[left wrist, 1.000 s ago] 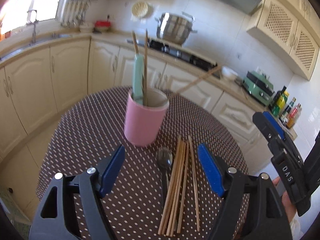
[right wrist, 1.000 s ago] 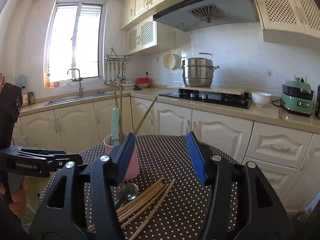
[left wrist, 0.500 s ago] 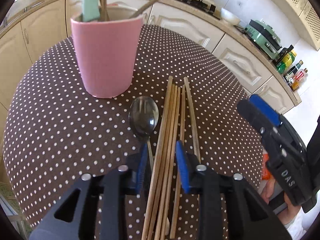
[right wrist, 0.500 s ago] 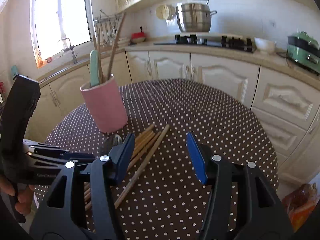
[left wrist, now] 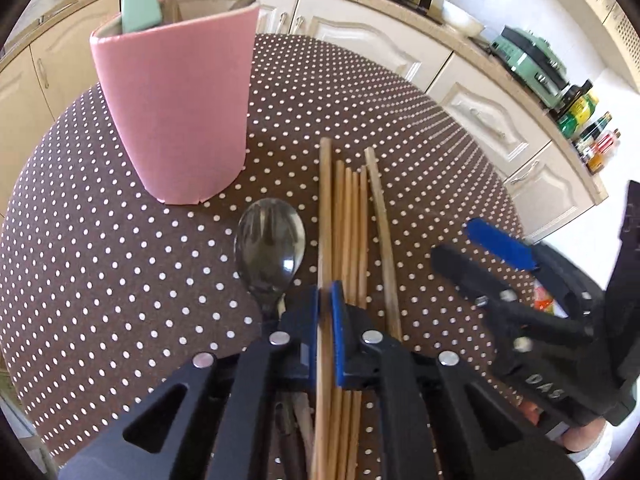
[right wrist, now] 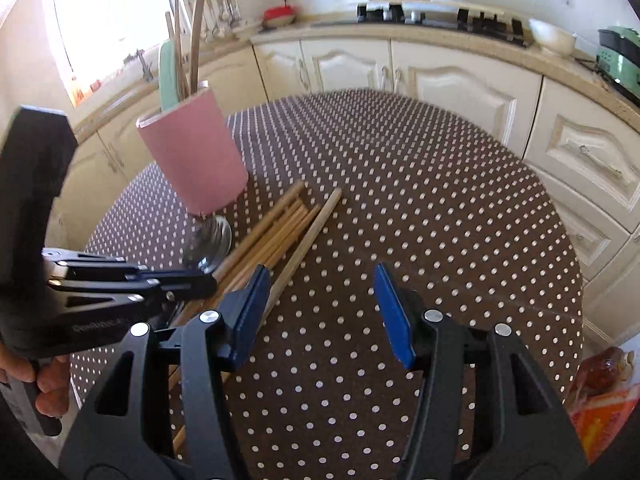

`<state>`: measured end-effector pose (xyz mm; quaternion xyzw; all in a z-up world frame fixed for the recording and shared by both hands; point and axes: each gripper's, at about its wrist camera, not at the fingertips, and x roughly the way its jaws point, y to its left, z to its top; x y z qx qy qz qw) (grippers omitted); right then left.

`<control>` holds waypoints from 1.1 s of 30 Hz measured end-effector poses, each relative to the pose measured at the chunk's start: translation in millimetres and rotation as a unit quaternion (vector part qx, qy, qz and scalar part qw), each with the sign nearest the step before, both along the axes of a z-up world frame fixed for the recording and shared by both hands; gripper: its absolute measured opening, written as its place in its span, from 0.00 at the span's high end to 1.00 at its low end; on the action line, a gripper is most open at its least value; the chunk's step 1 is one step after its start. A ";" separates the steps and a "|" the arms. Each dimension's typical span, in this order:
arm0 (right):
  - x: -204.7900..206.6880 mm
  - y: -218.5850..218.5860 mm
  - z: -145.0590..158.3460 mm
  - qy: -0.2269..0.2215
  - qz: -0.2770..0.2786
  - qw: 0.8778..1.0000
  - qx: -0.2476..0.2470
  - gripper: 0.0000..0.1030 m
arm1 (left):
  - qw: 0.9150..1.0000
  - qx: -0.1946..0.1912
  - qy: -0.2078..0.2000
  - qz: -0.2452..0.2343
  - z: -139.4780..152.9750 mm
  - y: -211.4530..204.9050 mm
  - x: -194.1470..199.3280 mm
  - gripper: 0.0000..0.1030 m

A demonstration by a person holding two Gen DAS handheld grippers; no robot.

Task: Organize utensils
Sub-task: 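Grasp a chopstick with the left gripper while the right gripper grasps another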

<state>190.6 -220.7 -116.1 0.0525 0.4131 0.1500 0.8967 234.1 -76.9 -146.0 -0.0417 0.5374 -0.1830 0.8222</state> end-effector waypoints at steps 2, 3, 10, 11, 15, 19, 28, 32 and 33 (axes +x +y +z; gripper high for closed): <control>2.3 2.8 -2.6 0.014 0.005 1.000 -0.002 0.48 | 1.000 -0.007 -0.010 0.001 3.9 2.0 -4.9 0.94; 4.0 5.9 -4.1 0.023 0.010 1.000 -0.006 0.48 | 1.000 -0.010 -0.016 0.005 6.1 3.4 -6.9 0.94; 14.1 30.3 -16.7 0.058 0.026 0.997 -0.048 0.48 | 0.998 -0.030 -0.050 0.007 25.7 18.1 -33.6 0.94; 15.9 34.8 -20.2 0.067 0.029 0.995 -0.063 0.48 | 0.998 -0.030 -0.053 0.008 26.8 21.0 -37.6 0.94; 16.9 42.2 -20.5 0.074 0.041 0.991 -0.100 0.65 | 0.998 -0.027 -0.054 0.011 25.6 34.6 -56.7 0.94; 20.4 33.3 -17.7 0.100 0.052 0.989 -0.101 0.81 | 0.997 -0.027 -0.054 0.037 22.7 60.9 -72.2 0.94; 32.1 22.4 -17.2 0.136 0.062 0.984 -0.097 0.87 | 0.994 0.014 -0.005 0.105 2.9 102.9 -57.7 0.94; 36.6 24.6 -16.2 0.140 0.061 0.984 -0.096 0.87 | 0.993 0.044 0.005 0.106 3.4 97.8 -42.9 0.93; 38.9 24.4 -16.0 0.142 0.060 0.984 -0.092 0.88 | 0.993 0.048 0.007 0.105 3.6 96.2 -39.3 0.93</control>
